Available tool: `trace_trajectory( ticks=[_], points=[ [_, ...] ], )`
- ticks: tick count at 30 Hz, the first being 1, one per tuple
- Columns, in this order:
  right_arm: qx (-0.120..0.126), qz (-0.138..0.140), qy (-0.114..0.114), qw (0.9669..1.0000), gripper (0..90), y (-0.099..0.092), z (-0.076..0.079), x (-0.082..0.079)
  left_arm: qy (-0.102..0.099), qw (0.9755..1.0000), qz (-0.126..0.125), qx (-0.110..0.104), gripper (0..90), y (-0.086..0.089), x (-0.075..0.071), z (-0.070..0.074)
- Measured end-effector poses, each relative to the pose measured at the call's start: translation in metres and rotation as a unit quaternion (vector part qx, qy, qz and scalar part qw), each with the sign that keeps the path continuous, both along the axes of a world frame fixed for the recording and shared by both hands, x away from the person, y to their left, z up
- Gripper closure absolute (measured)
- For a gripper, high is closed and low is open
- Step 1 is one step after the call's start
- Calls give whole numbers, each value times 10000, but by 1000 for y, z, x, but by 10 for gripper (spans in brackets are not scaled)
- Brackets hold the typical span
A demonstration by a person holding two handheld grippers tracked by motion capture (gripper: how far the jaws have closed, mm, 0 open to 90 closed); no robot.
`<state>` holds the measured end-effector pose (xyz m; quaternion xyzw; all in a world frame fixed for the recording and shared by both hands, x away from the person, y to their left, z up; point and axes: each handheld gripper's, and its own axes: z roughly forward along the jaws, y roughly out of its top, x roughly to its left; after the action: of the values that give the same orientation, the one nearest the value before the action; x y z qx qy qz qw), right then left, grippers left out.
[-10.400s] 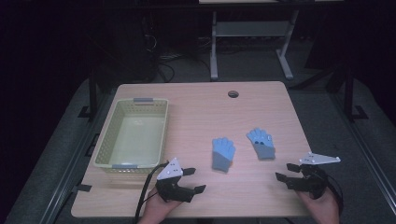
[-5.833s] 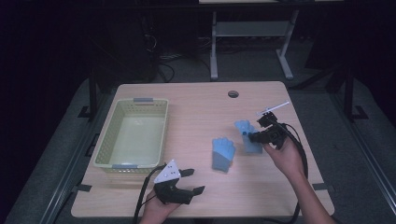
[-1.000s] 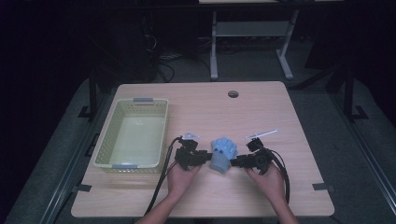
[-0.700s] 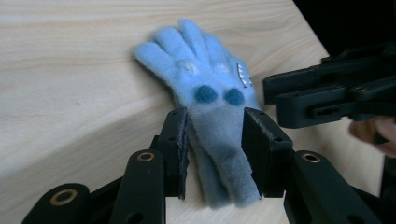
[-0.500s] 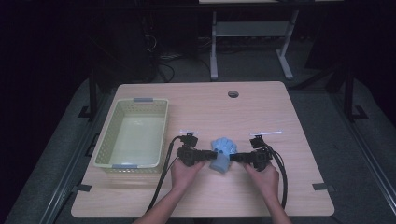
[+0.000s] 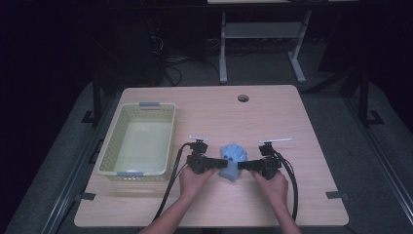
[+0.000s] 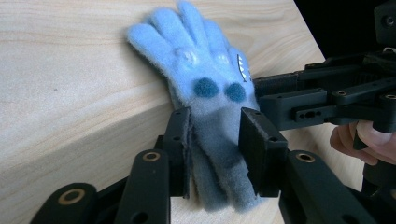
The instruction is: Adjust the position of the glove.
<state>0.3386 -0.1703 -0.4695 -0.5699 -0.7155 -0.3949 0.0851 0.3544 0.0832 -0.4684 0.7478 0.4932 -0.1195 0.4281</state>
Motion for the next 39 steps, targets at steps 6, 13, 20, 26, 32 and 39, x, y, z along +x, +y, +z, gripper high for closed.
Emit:
trace_trajectory(
  ticks=[6,13,20,26,32,39],
  points=[
    [-26,-35,-33,10000,588,2,0,0,232,9997,-14,-93,580,-1,2,-4],
    [27,-51,-2,10000,587,2,-1,-1,346,9993,-54,-118,579,0,2,-6],
    [327,-103,8,9994,550,-7,6,-10,392,9990,-28,-221,564,3,1,-3],
    [475,-108,259,9985,537,-7,2,-16,461,9987,-99,-202,549,5,-5,-1],
    [679,-176,368,9969,537,-5,-6,-17,600,9978,-97,-251,565,7,-5,-6],
    [935,-219,456,9943,558,2,-10,-17,712,9967,-17,-381,599,8,-6,-10]
  ],
)
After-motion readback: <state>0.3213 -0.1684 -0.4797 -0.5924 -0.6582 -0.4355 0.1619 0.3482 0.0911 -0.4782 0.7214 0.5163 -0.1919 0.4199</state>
